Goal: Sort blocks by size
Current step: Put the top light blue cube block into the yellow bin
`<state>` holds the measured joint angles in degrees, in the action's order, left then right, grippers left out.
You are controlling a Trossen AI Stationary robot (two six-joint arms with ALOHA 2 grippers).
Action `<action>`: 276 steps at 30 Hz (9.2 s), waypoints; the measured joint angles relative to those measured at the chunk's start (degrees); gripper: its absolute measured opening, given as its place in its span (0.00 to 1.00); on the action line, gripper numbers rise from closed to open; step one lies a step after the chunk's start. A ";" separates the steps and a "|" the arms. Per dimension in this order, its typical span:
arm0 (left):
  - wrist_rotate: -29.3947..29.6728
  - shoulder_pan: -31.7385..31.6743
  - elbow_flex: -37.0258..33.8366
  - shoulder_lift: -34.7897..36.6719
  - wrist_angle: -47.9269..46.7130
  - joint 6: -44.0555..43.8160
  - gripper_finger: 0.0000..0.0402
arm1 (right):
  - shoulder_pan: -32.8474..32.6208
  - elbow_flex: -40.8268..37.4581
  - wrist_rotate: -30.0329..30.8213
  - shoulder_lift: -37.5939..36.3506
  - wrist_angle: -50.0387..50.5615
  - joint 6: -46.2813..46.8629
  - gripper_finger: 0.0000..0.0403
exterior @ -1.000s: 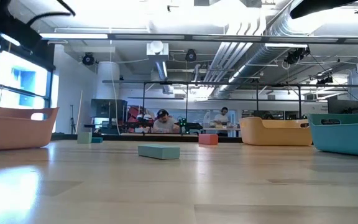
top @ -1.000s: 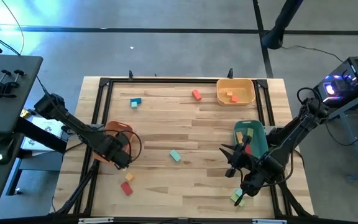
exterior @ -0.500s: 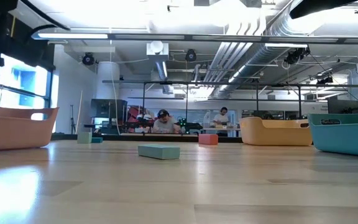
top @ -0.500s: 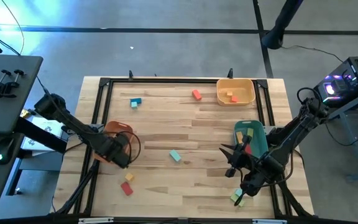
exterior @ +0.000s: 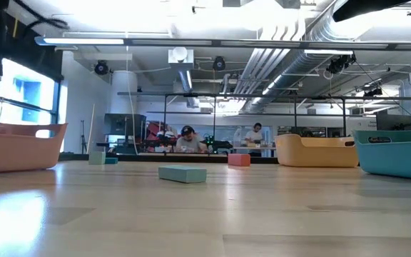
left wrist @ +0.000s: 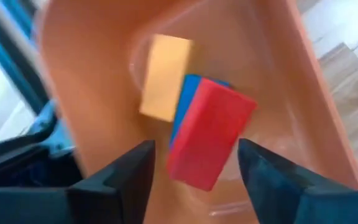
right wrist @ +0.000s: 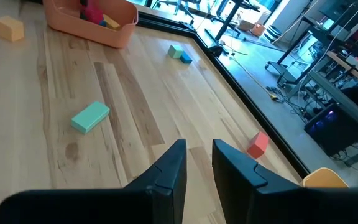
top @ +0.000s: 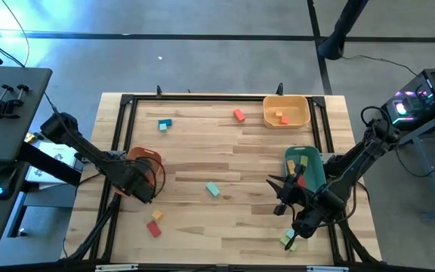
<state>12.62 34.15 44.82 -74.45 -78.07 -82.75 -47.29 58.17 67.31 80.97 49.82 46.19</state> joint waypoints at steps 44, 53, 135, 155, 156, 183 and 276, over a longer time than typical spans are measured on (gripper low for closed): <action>11.51 -16.16 6.49 -25.91 100.10 64.95 0.57 | 22.10 -23.71 -36.66 0.02 -73.58 -38.89 0.18; 2.10 -24.24 6.50 -25.75 101.37 73.43 0.50 | 28.01 -23.71 -44.41 0.02 -73.55 -38.26 0.25; 8.98 -69.33 -9.49 -7.69 52.17 41.34 0.68 | 41.99 -24.30 -50.77 -3.39 -56.81 -49.75 0.49; 9.15 -67.24 -10.35 -10.11 56.67 46.60 0.25 | 41.99 -24.35 -50.79 -3.39 -55.55 -49.03 0.49; 9.01 -66.53 -10.40 -9.46 56.34 46.90 0.24 | 41.99 -24.35 -50.89 -3.39 -55.39 -49.03 0.49; -13.93 -36.56 -9.69 -18.72 148.63 60.53 0.24 | 33.69 -19.50 -43.59 -3.34 -84.82 -96.92 0.49; -20.50 -38.07 -1.84 -27.42 145.98 56.92 0.57 | 88.62 -25.27 -53.20 -5.54 -54.28 -48.17 0.35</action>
<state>-7.88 -3.92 42.98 -101.86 67.91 -25.84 41.33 32.91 14.11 75.43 -4.45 -1.98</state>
